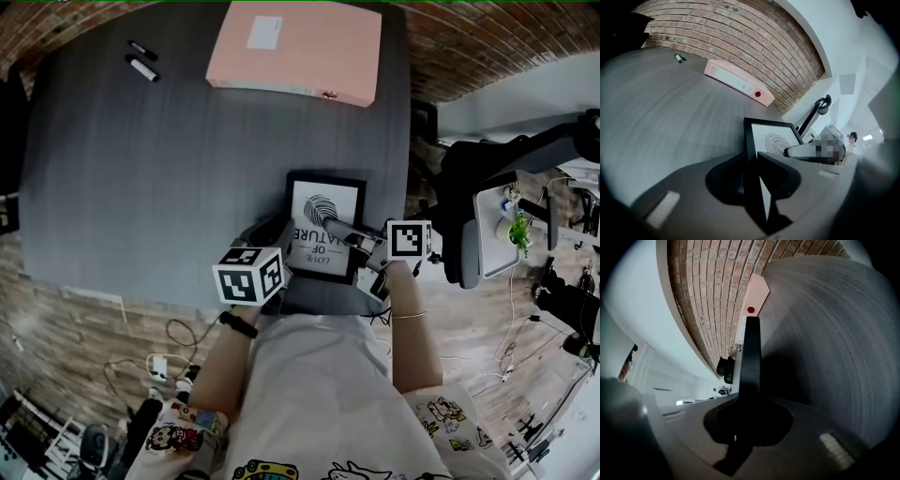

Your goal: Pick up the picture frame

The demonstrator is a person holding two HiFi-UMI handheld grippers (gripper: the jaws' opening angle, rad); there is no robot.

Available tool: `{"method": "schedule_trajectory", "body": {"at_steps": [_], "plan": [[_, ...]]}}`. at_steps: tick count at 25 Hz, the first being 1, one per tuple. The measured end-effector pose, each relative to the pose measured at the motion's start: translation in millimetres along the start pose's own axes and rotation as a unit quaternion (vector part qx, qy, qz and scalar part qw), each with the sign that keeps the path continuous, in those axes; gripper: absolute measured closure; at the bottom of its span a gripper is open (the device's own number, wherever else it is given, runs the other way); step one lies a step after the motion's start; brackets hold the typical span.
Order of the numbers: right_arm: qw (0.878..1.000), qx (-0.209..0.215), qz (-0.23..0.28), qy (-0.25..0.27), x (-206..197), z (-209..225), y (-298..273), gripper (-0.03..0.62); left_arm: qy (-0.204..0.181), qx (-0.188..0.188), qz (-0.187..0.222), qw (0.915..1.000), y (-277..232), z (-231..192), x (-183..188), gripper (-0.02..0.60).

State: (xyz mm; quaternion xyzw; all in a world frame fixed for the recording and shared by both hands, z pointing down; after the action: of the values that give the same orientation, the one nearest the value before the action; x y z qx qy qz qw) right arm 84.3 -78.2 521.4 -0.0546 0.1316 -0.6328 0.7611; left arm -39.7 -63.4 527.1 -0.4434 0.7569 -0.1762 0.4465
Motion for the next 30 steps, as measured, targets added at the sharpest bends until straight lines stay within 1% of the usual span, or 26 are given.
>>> {"method": "schedule_trajectory", "body": {"at_steps": [4,6,10,12,15,16,24,30], "plan": [[1.000,0.008,0.001,-0.005,0.7,-5.3,-0.9,0.580,-0.003,0.002,0.012,0.9999,1.6,-0.5,0.7,0.491],[1.000,0.000,0.001,0.003,1.8,-3.8,0.9,0.580,-0.004,0.000,0.014,0.9999,0.9,-1.4,1.5,0.482],[1.000,0.015,0.005,0.012,3.0,-14.9,-1.5,0.580,-0.004,-0.004,0.024,0.9997,5.4,-3.4,5.6,0.446],[1.000,0.010,0.001,0.026,3.7,-20.3,-1.2,0.580,-0.009,-0.002,0.033,0.9994,10.2,-1.3,8.0,0.445],[0.998,-0.032,-0.007,0.060,6.1,-19.8,5.0,0.580,-0.027,0.001,0.050,0.9984,19.5,3.7,15.6,0.449],[0.997,-0.039,-0.010,0.071,6.6,-22.2,5.6,0.580,-0.033,0.003,0.057,0.9978,23.5,4.7,19.1,0.450],[0.991,-0.043,-0.004,0.127,16.8,-53.0,16.4,0.580,-0.063,0.007,0.115,0.9914,52.5,18.2,48.6,0.451],[0.980,-0.057,0.006,0.192,29.7,-80.4,35.0,0.580,-0.089,0.005,0.149,0.9848,71.8,41.6,65.3,0.454]]}}
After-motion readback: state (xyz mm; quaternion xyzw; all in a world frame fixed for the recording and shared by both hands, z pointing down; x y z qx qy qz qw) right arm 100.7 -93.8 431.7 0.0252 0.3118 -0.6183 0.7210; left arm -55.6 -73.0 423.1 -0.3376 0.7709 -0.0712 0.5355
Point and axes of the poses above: the fingertips, and each gripper's own axes: y backward along the fingers, z to its right, x out of its top, the point moved 4 cm from there along y, backward along the fingers, and after that the axes turned 2 degrees about y, right-handed, at the moved point
